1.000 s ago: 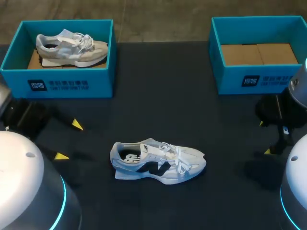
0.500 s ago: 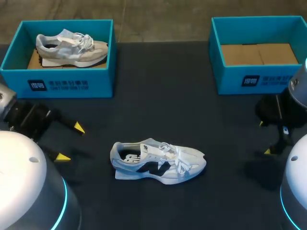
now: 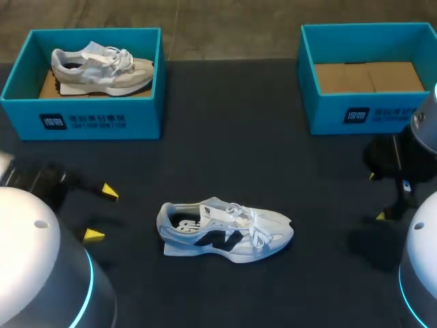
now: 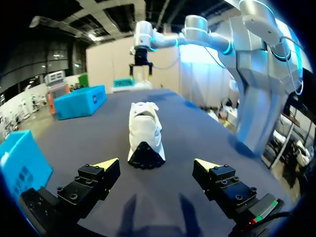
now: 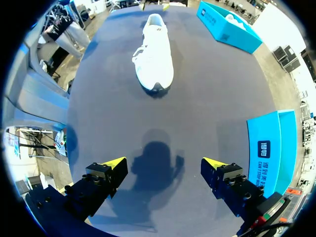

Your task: Take the shoe out of the shoebox, open the shoe tongue, remove and reinsert the insole, then place the shoe into the shoebox

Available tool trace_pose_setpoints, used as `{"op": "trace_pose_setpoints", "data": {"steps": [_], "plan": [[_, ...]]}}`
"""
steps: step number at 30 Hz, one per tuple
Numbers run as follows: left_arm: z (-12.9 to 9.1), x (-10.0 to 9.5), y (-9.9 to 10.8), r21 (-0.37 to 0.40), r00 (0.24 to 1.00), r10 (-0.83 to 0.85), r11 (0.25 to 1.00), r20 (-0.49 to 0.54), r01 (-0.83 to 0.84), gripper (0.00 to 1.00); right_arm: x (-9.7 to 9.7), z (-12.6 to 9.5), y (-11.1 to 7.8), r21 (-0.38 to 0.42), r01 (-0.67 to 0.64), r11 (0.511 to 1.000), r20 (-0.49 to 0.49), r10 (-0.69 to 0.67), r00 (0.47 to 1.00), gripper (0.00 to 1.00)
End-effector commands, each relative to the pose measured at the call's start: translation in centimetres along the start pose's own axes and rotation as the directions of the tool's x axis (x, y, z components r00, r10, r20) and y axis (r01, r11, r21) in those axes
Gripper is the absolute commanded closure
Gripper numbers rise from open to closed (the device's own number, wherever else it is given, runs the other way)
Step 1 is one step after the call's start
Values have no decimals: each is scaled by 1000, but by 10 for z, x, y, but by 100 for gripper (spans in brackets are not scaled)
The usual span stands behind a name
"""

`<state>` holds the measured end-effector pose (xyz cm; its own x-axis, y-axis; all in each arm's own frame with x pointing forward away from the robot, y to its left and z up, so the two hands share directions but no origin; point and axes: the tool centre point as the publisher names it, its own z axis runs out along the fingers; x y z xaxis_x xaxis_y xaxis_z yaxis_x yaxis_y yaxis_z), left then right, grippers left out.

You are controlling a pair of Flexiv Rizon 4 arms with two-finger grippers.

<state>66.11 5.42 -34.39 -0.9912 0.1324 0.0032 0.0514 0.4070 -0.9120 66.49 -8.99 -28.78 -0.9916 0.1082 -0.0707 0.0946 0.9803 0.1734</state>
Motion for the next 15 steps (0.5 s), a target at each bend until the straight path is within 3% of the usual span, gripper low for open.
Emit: {"op": "trace_pose_setpoints", "data": {"steps": [1, 13, 15], "plan": [[3, 6, 17, 99, 999, -19, 995, 51, 14, 0, 2, 0, -1, 0, 2, 1000, 3, -2, 1000, 0], [14, -11, 31, 162, 994, -107, 981, 20, 103, 0, 2, 0, -1, 0, 2, 1000, 3, -2, 1000, 0], [17, -11, 30, 117, 996, -89, 989, 25, 86, 0, 2, 0, -1, 0, 2, 1000, 3, -2, 1000, 0]]}}
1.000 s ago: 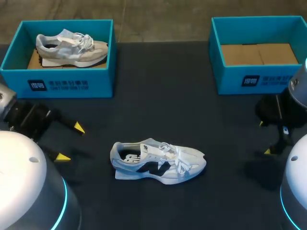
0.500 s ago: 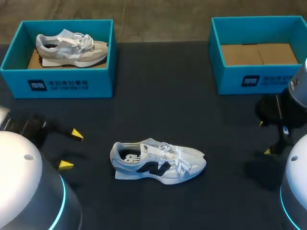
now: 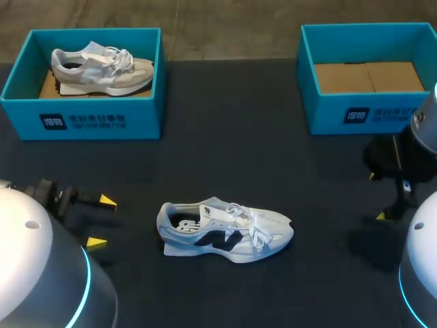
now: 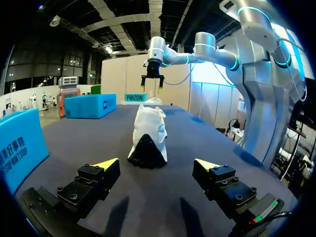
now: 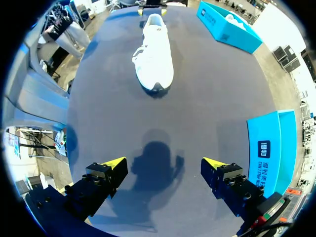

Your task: Take the shoe out of the shoebox, open the shoe tongue, remove and reinsert the insole, then place the shoe into the shoebox

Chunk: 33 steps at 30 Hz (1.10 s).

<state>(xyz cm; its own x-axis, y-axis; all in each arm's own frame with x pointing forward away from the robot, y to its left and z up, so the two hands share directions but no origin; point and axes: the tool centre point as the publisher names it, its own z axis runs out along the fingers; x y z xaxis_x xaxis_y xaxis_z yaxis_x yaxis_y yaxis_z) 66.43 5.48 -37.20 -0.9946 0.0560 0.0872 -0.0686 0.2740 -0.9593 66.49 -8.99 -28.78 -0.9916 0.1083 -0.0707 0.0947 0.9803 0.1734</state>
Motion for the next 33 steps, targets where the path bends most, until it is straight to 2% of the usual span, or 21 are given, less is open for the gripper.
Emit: {"op": "trace_pose_setpoints", "data": {"steps": [1, 10, 12, 16, 26, 33], "plan": [[7, -8, 4, -37, 1000, 17, 999, -13, -18, 0, 2, 0, -1, 0, 2, 1000, 3, -2, 1000, 0], [7, -8, 4, -37, 1000, 17, 999, -13, -18, 0, 2, 0, -1, 0, 2, 1000, 3, -2, 1000, 0], [9, -9, 8, -4, 1000, -19, 1000, 17, 19, 0, 2, 0, -1, 0, 2, 1000, 3, -2, 1000, 0], [17, -7, 12, 13, 996, -44, 999, 83, 43, 0, 2, 0, -1, 0, 2, 1000, 3, -2, 1000, 0], [32, -9, 10, 27, 996, -30, 999, 86, 27, 0, 2, 0, -1, 0, 2, 1000, 3, -2, 1000, 0], [51, -10, 8, 19, 997, -23, 1000, 75, 22, 0, 2, 0, -1, 0, 2, 1000, 3, -2, 1000, 0]]}}
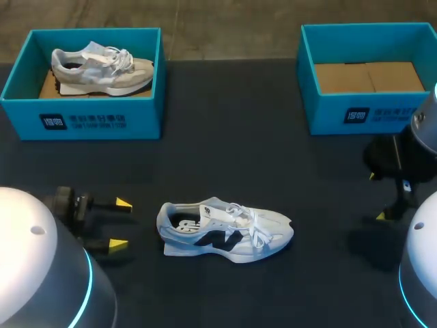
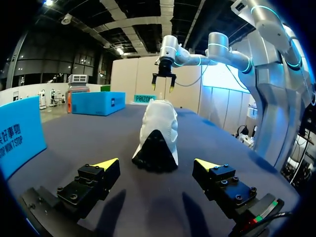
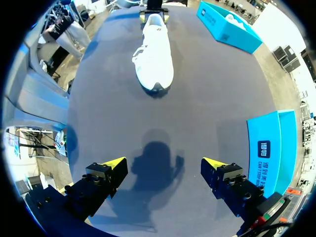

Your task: Take the shoe out of the shoebox, open the shoe tongue, remove and reinsert the insole, then place the shoe into the shoebox

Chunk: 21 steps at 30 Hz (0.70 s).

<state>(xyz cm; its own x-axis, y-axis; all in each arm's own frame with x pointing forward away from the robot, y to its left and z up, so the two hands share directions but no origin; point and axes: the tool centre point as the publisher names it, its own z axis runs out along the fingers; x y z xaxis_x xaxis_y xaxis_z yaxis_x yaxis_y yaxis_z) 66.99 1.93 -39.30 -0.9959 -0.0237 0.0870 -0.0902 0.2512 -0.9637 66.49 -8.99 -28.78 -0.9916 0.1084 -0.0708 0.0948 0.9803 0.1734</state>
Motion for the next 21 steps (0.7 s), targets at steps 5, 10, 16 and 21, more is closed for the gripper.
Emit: {"op": "trace_pose_setpoints", "data": {"steps": [5, 10, 16, 21], "plan": [[23, 1, -2, -3, 1000, 7, 1000, -9, -7, 0, 2, 0, -1, 0, 2, 1000, 3, -2, 1000, 0], [33, 3, -1, -4, 1000, 21, 1000, -3, -21, 0, 2, 0, -1, 0, 2, 1000, 3, -2, 1000, 0], [44, 0, -3, 1, 999, 32, 999, 11, -32, 0, 2, 0, -1, 0, 2, 1000, 3, -2, 1000, 0], [53, -3, -3, -2, 1000, 27, 1000, 10, -27, 0, 2, 0, -1, 0, 2, 1000, 3, -2, 1000, 0]]}}
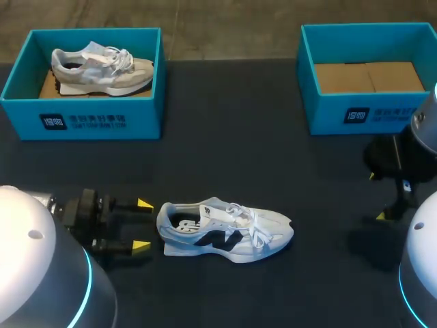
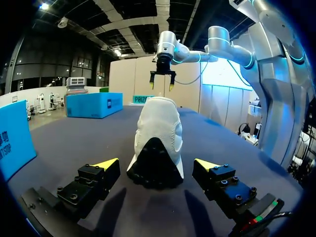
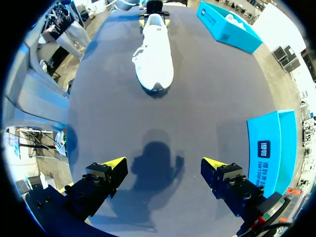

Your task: Take the shoe out of the shoebox, open the shoe tongue, remove and reinsert the insole, then place the shoe into the shoebox

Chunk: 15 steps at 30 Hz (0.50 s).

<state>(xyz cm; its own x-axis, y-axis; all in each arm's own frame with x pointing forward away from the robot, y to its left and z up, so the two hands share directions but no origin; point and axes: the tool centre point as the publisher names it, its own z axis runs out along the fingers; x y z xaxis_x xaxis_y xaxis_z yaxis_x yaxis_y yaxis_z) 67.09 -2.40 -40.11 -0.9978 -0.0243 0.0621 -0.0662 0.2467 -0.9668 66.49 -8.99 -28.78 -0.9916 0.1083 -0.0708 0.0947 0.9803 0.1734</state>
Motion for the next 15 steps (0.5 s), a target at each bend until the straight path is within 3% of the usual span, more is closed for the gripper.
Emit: {"op": "trace_pose_setpoints", "data": {"steps": [1, 15], "plan": [[10, -3, 0, -9, 1000, 4, 1000, 4, -4, 0, 2, 0, -1, 0, 2, 1000, 3, -2, 1000, 0], [23, -9, 1, -5, 1000, -12, 1000, -13, 12, 0, 2, 0, -1, 0, 2, 1000, 3, -2, 1000, 0]]}}
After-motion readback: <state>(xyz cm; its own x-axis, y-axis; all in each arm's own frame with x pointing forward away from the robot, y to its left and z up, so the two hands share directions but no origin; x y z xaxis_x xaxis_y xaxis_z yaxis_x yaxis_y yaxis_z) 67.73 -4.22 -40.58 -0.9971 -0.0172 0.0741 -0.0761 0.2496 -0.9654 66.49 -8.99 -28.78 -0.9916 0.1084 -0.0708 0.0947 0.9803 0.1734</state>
